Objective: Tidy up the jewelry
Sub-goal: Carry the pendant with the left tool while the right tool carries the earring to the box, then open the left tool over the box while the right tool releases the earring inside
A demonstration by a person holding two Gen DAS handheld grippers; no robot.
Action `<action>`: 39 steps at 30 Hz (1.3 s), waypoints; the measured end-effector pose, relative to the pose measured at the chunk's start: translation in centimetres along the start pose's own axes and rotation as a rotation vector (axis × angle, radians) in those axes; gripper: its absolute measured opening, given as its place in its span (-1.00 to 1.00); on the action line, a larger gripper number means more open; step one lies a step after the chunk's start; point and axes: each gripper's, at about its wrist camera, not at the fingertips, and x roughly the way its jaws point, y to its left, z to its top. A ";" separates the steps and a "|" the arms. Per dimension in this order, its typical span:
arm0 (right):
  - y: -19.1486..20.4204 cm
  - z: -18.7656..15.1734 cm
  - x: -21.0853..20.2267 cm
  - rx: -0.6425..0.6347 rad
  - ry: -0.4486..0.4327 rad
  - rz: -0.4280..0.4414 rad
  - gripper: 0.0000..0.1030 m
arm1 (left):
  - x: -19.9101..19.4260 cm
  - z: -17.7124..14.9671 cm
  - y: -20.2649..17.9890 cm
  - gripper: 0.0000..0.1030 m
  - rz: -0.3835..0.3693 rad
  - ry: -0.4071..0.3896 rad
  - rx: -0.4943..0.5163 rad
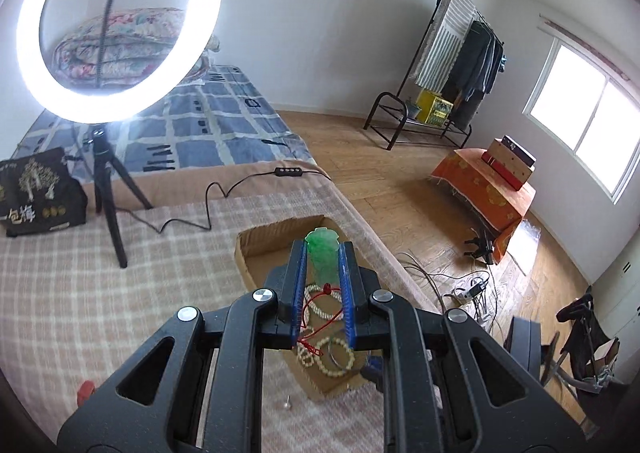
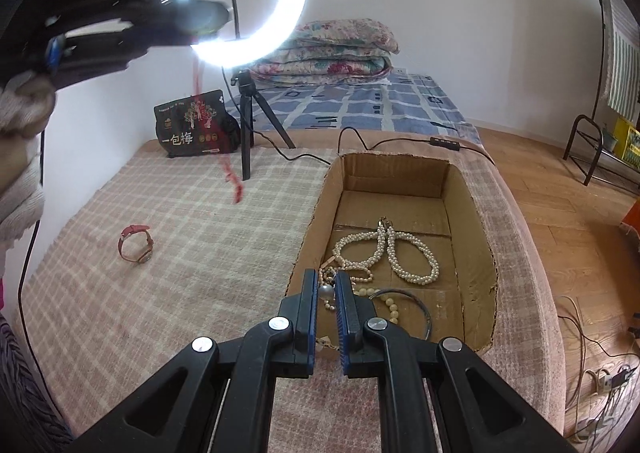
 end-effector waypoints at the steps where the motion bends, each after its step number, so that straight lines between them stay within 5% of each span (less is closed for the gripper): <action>1: -0.2 0.0 0.2 0.004 0.001 0.002 -0.88 | 0.8 0.4 -0.1 -0.72 0.004 0.003 0.004; 15: -4.4 0.1 2.9 0.109 0.046 -0.056 -0.88 | 11.6 2.2 0.8 -0.72 0.052 0.088 0.008; 28: -6.2 -0.2 3.9 0.149 0.077 -0.093 -0.84 | 15.6 2.9 0.8 -0.72 0.086 0.114 0.024; 31: -6.2 -0.2 3.7 0.150 0.067 -0.094 -0.61 | 15.8 2.9 0.7 -0.64 0.094 0.126 0.033; 34: -5.8 0.1 3.5 0.139 0.061 -0.092 -0.33 | 15.4 2.9 0.6 -0.22 0.094 0.116 0.032; 39: -4.6 0.5 3.2 0.108 0.047 -0.104 0.37 | 14.6 2.9 0.4 -0.22 0.100 0.114 0.047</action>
